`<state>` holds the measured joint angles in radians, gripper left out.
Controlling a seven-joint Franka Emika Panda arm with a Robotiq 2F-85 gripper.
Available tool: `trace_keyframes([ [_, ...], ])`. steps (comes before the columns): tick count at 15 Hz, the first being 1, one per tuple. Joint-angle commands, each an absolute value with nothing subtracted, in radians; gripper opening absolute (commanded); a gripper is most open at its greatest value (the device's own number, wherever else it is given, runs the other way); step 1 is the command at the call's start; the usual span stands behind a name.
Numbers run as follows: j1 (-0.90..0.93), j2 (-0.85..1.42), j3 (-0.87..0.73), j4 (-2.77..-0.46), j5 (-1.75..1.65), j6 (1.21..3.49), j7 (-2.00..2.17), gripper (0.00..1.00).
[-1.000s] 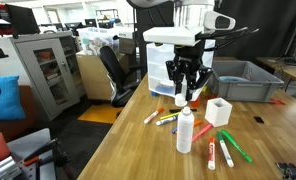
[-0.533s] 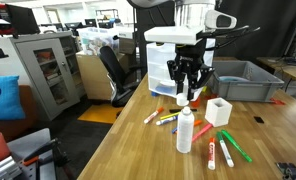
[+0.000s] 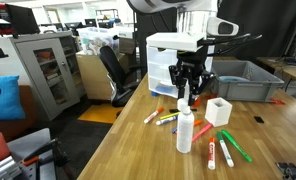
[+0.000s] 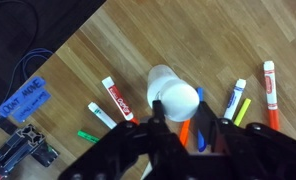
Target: Pick up the lid from the table and close the bottle
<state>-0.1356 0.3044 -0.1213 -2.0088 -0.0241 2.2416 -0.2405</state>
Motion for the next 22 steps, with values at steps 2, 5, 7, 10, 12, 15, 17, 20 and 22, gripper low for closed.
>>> trace_keyframes([
  [2, -0.15, 0.323, -0.112, -1.992, -0.023, 2.261, -0.233, 0.12],
  [5, -0.155, 0.33, -0.109, -1.989, -0.01, 2.267, -0.24, 0.12],
  [7, -0.159, 0.338, -0.106, -1.989, 0.002, 2.27, -0.246, 0.12],
  [10, -0.168, 0.342, -0.099, -1.994, 0.038, 2.303, -0.257, 0.12],
  [12, -0.169, 0.343, -0.1, -1.994, 0.048, 2.315, -0.254, 0.12],
  [15, -0.166, 0.346, -0.106, -1.996, 0.039, 2.308, -0.242, 0.12],
  [17, -0.165, 0.348, -0.111, -1.998, 0.028, 2.299, -0.234, 0.12],
  [20, -0.168, 0.352, -0.113, -1.994, 0.027, 2.293, -0.237, 0.12],
  [22, -0.17, 0.353, -0.112, -1.991, 0.025, 2.291, -0.239, 0.12],
])
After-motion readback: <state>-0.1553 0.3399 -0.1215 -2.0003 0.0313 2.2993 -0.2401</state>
